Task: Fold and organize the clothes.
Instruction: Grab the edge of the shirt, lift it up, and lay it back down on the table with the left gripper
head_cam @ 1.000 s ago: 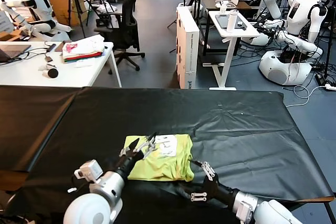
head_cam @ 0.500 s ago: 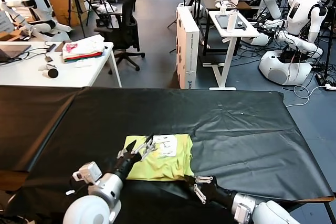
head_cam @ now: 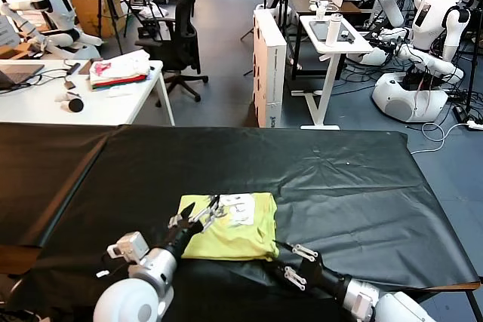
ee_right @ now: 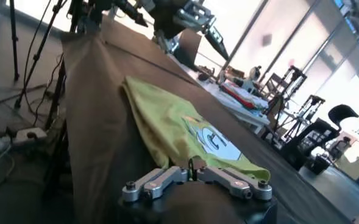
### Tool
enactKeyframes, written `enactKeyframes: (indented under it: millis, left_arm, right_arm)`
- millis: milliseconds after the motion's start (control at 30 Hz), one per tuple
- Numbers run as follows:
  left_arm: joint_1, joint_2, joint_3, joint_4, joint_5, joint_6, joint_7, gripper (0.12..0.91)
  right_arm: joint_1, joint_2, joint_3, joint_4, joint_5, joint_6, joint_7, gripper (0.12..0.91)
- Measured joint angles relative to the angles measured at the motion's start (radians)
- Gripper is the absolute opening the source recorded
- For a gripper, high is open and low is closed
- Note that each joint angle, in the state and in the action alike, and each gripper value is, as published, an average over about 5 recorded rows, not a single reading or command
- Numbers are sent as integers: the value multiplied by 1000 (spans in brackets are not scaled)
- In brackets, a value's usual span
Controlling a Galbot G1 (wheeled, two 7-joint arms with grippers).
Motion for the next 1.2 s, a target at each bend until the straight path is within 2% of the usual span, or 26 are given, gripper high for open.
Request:
enactKeyframes:
  millis: [67,167,333,500,600,733,933,1033,1200]
  left_arm:
    - [0,15,-4,10,17,-19,12,907]
    - [2,43,-16,27,36,-63,37,907]
    - [11,81,-46,61,18,-160,72,907]
    - [26,82,-54,102,23,-256,92,907]
    - [33,75,-49,133,44,-307,107,907]
    - [36,64,-47,182,86,-372,129,907]
    - [38,50,-63,256,89,-457,134,907]
    - [47,51,-74,282,81,-476,139,907]
    - [68,56,-80,299,68,-478,154,907]
  right_arm:
    - [-33,12,25,5,27,24,9,787]
    - [-90,39,65,18,74,20,56,886]
    - [-182,124,143,54,180,-68,170,906]
    - [-247,218,240,105,275,-206,297,907]
    - [-267,249,296,136,328,-291,344,907]
    - [-277,263,349,169,357,-352,360,907]
    - [-286,275,376,187,360,-376,358,907]
    - [-287,277,382,187,360,-380,358,907]
    - [-281,278,384,184,360,-384,358,907]
